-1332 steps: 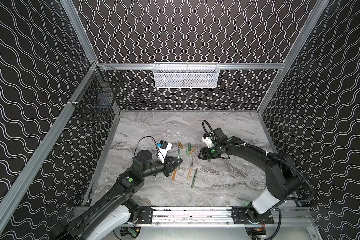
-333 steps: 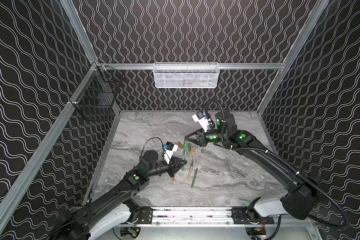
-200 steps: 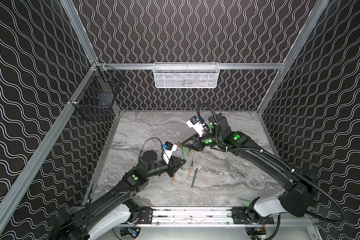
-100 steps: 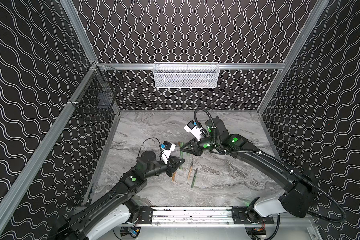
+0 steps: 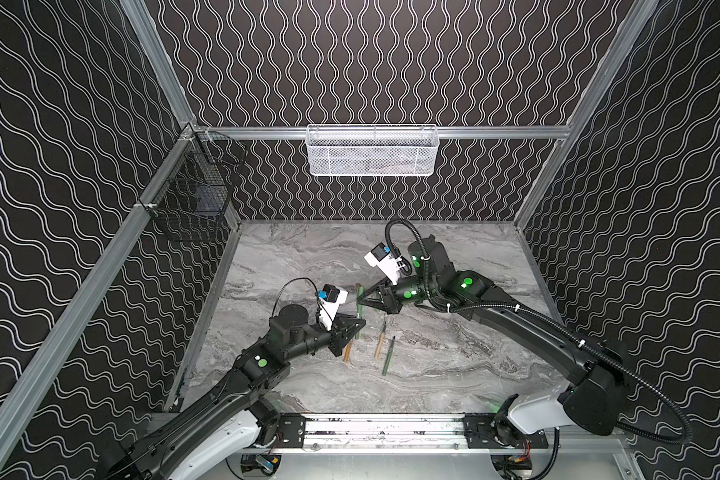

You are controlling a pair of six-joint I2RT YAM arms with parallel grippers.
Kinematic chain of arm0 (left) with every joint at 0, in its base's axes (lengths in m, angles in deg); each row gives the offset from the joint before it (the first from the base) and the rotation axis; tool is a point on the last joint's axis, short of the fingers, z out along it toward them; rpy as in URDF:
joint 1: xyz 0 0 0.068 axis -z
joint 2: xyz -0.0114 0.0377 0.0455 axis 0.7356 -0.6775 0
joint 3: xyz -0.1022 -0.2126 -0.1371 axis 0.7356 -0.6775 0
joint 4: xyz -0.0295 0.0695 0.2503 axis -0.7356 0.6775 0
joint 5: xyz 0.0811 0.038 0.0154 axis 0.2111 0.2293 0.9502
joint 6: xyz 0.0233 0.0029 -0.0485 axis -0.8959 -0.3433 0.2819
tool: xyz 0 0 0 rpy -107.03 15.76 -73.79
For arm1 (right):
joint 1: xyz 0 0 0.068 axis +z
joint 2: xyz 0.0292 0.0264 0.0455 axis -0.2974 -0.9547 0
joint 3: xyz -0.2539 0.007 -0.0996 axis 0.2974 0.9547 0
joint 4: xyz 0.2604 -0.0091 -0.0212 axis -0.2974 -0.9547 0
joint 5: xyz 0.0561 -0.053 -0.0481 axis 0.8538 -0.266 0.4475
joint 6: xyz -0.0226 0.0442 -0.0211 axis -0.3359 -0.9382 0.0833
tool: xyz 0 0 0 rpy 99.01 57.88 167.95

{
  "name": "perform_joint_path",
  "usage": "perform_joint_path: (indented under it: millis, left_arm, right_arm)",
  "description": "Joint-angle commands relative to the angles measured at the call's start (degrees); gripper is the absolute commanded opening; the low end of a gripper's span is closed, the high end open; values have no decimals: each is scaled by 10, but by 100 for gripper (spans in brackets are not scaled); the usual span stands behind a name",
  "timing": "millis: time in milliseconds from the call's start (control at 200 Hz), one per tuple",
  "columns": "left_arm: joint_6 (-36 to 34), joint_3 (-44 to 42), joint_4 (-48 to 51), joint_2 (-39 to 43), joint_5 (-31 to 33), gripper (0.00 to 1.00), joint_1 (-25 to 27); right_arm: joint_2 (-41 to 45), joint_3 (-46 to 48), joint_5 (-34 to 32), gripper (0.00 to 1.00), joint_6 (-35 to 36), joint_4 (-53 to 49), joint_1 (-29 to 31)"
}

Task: Insert the pens into the pen caps
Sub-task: 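Press the green cap down onto the pen with the right gripper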

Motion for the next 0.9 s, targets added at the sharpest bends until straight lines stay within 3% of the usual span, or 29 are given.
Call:
perform_joint_path:
  millis: [0, 330, 616, 896]
  left_arm:
    - [-16, 8, -83, 5, 16, 0, -1]
    - [-58, -3, -160, 60, 66, 0, 0]
    - [-121, 15, -177, 69, -8, 0, 0]
    - [-139, 29, -205, 60, -15, 0, -1]
  right_arm:
    - [-7, 3, -2, 1, -6, -32, 6]
    - [-24, 20, 8, 0, -26, -44, 12]
    - [-23, 55, 31, 0, -56, -17, 30]
    - [-21, 96, 32, 0, -86, 6, 55]
